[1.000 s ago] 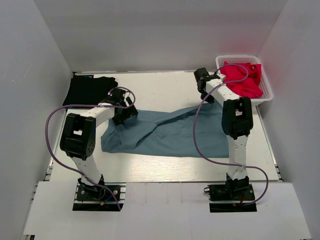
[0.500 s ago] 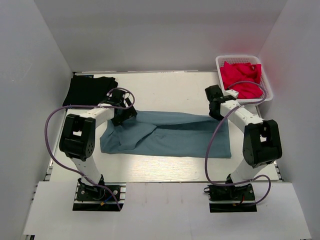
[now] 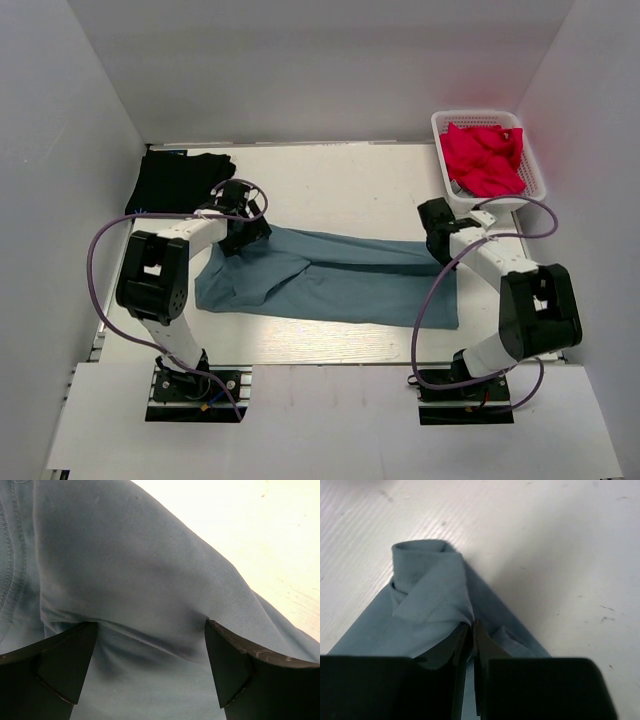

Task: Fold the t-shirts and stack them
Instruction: Fold the other side of the tshirt into a rectangle

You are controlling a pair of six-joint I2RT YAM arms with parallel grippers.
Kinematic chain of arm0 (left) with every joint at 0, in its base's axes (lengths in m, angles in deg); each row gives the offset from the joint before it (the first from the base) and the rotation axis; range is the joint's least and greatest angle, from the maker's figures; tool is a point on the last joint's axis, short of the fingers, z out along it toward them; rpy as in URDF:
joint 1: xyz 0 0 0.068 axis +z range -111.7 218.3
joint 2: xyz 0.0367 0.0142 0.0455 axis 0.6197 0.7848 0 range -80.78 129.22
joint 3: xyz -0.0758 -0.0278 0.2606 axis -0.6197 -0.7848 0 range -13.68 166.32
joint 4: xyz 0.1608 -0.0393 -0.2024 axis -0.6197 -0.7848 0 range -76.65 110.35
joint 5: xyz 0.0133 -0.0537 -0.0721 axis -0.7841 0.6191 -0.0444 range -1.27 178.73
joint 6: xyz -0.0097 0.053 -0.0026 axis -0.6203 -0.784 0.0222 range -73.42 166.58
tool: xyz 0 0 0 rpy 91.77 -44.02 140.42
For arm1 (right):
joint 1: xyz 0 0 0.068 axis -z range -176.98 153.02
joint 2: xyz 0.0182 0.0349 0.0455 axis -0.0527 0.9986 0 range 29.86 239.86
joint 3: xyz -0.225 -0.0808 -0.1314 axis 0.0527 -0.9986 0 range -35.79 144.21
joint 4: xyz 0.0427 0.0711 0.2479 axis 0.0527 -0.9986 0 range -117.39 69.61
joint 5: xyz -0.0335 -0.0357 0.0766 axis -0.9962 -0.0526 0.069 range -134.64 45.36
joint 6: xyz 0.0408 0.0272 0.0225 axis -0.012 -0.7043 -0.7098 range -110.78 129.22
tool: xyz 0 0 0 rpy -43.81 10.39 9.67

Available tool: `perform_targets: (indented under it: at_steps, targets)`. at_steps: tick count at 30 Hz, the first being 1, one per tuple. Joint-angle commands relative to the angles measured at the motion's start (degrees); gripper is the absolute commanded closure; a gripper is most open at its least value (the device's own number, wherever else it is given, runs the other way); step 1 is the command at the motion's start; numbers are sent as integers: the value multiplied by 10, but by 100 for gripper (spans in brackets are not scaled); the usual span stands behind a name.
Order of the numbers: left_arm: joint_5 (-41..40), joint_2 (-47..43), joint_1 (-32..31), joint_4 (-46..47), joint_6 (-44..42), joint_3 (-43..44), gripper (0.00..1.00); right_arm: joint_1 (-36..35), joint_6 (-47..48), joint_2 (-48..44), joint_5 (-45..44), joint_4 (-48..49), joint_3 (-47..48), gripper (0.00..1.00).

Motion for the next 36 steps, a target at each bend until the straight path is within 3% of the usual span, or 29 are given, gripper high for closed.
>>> perform_targets:
  at_steps: [1,2,4,7,10,15,17,18,21,25,30,36]
  targets:
    - [-49,7,16,-86,-6,-40,0,17,-65,-37,-88,-51,-29,84]
    - [-49,7,16,-86,-6,-40,0,17,-69,-41,-85,-58,-35,79]
    - [-49,7,16,-86,-6,-40,0,20,-81,-60,-77,-66,-56,78]
    - [-49,7,21,-91,-6,-40,0,24,-73,-93,-49,-60,-100,100]
    - [-49,2,21,-91,-6,-40,0,26,-55,-142,-21,-26,-141,100]
    - [-43,-4,21,-91,-6,-40,0,26,67,-217,67,98,-163,75]
    - [-43,-4,21,-91,-6,-40,0,25,129,-224,122,134,-154,75]
    - [-38,-4,21,-91,-6,-40,0,23,149,-227,144,186,-151,68]
    - [-38,-4,21,-86,-6,-40,0,24,225,-212,209,225,-139,59]
    - [-32,2,21,-86,-6,-35,0,21,257,-153,203,234,-103,48]
    - [-38,2,21,-91,-6,-30,0,25,264,-49,167,203,-42,50]
    - [-50,14,21,-96,-6,-30,0,30,250,24,144,191,-31,62]
